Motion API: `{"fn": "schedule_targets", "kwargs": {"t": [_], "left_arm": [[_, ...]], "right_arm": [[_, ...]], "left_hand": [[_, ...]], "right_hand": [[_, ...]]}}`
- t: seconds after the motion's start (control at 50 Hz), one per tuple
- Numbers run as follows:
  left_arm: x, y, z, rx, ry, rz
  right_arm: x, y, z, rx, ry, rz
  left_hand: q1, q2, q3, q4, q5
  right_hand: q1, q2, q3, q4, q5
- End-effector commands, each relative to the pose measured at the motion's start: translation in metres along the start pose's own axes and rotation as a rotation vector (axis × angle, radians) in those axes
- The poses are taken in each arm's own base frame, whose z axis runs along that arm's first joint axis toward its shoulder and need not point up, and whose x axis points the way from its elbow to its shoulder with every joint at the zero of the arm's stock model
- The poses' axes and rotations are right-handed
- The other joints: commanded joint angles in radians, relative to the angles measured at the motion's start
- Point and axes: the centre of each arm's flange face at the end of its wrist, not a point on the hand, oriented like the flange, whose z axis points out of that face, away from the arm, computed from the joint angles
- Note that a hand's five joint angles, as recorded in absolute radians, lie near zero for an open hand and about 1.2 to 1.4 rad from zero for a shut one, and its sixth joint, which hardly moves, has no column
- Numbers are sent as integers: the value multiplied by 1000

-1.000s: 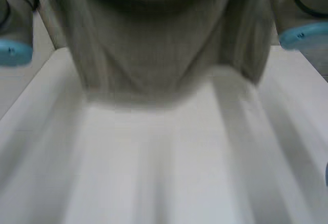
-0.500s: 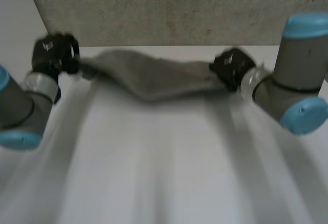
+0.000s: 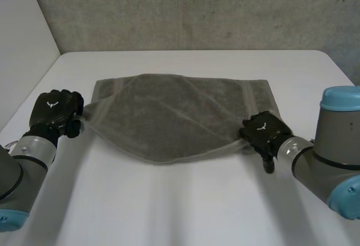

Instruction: Fold the towel.

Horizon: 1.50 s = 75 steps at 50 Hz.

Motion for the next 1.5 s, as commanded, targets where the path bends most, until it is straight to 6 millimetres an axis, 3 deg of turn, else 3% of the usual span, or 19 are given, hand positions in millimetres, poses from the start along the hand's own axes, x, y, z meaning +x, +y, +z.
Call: {"fn": "schedule_targets", "kwargs": {"t": [0.02, 0.16, 0.26, 0.36, 0.6, 0.7, 0.74, 0.82, 0.96, 1.5], "left_arm": [[-5, 3, 2, -7, -17, -4], [-10, 6, 1, -19, -32, -8], [-10, 7, 1, -22, -30, -7], [-9, 7, 0, -24, -30, -7], [-7, 9, -3, -33, -23, -9], [-6, 10, -4, -37, -21, -9], [-6, 10, -4, -37, -21, -10], [-6, 10, -4, -37, -21, -10], [-6, 11, -3, -38, -19, -10], [-7, 11, -3, -39, -24, -11]], "right_arm": [[24, 1, -6, 15, 51, 85], [28, 9, -3, 52, 35, 117], [46, 13, 4, 96, 123, 108], [49, 13, 5, 106, 136, 104], [46, 14, 4, 88, 116, 101], [40, 15, -6, 41, 69, 123], [33, 22, -17, 4, 19, 150], [32, 35, -20, -5, -6, 184], [48, 58, -17, 44, 13, 228], [45, 79, 3, 50, 43, 219]], "left_hand": [[-19, -103, -148, -111, -248], [-19, -103, -148, -111, -248], [-19, -103, -148, -111, -248], [-19, -103, -148, -111, -248], [-19, -103, -148, -111, -248], [-19, -103, -148, -111, -248], [-19, -103, -148, -111, -248], [-19, -103, -148, -111, -248], [-19, -103, -148, -111, -248], [-19, -103, -148, -111, -248]], "right_hand": [[-26, -54, -47, -42, -10], [7, -21, -15, -10, 23], [39, 11, 17, 23, 55], [83, 55, 62, 67, 99], [68, 40, 47, 52, 84], [21, -7, 0, 5, 38], [-28, -56, -50, -45, -12], [-31, -59, -53, -48, -15], [-26, -54, -47, -42, -9], [-28, -57, -50, -45, -12]]}}
